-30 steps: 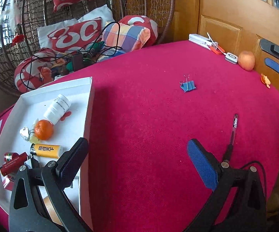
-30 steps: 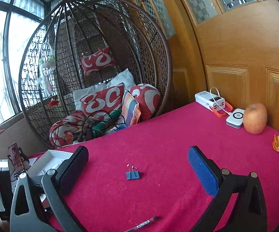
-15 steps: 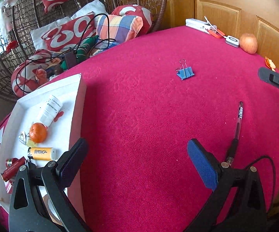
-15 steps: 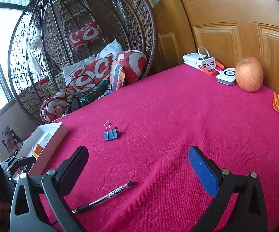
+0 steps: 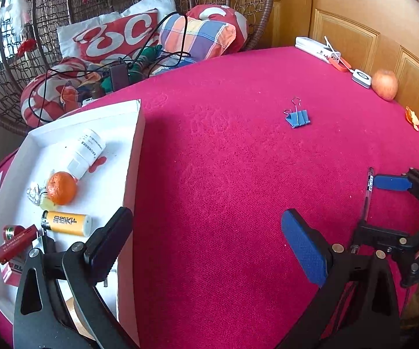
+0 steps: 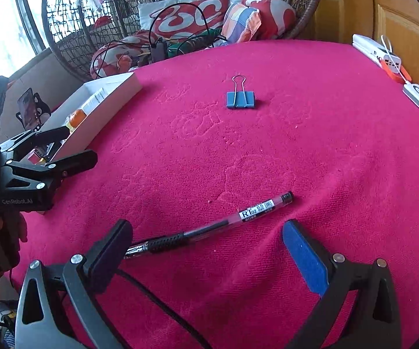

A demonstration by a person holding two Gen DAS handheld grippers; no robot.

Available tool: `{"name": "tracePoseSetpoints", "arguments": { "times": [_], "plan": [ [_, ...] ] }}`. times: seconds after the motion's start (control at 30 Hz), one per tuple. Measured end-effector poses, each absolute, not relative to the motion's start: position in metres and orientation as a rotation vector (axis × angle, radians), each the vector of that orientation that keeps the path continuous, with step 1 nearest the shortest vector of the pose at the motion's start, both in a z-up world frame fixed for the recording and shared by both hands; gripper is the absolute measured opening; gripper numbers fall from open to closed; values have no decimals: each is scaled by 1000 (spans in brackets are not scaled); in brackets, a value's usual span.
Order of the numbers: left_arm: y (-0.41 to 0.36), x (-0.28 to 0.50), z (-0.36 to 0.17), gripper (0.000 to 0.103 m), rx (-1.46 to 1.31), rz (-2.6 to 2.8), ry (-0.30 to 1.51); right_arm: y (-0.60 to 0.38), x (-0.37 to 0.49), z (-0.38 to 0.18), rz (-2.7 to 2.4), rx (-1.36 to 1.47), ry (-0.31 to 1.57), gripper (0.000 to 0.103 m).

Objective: Organize rigid objects
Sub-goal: 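Move both open tools back to the table toward the clip and pen, then grasp the blue binder clip with the left tool while the right tool grasps the pen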

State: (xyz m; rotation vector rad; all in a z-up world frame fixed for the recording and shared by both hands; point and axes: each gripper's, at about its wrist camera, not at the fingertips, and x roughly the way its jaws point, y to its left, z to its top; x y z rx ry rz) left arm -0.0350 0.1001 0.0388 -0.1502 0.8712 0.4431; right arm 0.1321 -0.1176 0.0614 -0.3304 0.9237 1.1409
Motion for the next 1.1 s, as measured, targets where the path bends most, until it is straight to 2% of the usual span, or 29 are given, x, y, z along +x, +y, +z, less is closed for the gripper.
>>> {"name": "tracePoseSetpoints", "arguments": {
  "times": [0.23, 0.6, 0.67, 0.7, 0.77, 0.8, 0.83, 1.1],
  "plan": [
    [119, 33, 41, 103, -252, 345, 887, -108, 141, 60, 1147, -256, 902, 103],
    [74, 152, 16, 103, -299, 326, 973, -159, 156, 57, 1145, -54, 882, 103],
    [68, 160, 14, 97, -263, 377, 965, -158, 159, 57, 1152, -38, 885, 103],
    [67, 162, 14, 90, -244, 391, 955, -158, 160, 57, 1157, -26, 888, 103],
    [67, 158, 16, 62, -225, 378, 922, -159, 161, 57, 1162, -14, 890, 103],
    [70, 155, 18, 38, -231, 371, 913, -159, 161, 56, 1163, -12, 890, 103],
    [76, 149, 19, 31, -257, 358, 913, -160, 162, 56, 1163, -11, 889, 103],
    [115, 80, 39, 31, -393, 333, 816, -140, 135, 59, 1105, -218, 865, 100]
  ]
}}
